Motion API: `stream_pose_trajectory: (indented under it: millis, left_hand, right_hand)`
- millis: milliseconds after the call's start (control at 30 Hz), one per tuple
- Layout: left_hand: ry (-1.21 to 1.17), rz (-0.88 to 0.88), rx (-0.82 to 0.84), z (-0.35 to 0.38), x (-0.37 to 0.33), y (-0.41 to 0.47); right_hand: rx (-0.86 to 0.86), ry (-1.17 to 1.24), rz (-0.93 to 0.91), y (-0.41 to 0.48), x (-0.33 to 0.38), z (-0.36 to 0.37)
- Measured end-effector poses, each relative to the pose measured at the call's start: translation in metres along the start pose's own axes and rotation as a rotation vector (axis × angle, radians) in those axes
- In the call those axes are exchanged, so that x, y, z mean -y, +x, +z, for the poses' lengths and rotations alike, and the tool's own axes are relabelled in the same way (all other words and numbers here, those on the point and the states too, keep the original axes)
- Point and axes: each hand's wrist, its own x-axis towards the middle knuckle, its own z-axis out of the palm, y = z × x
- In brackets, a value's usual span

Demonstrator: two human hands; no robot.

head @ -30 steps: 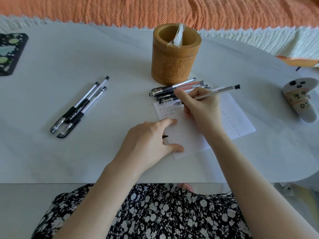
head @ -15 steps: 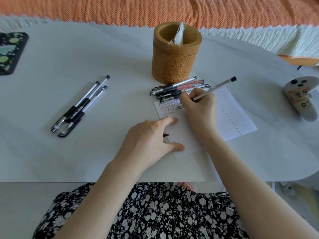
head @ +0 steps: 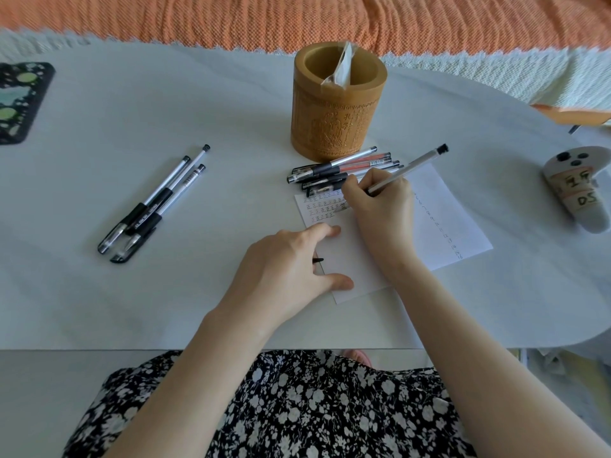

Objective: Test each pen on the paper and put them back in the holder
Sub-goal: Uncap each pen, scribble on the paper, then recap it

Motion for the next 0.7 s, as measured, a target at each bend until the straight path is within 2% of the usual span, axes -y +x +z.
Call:
stream_pose_trajectory:
  millis: [700]
  left_hand:
    - [-0.004,-0.004,-0.004,0.0004,-0.0005,0.0002]
  right_hand:
    - [0.006,0.002,0.005,-0.0008,0.0008,-0.0012]
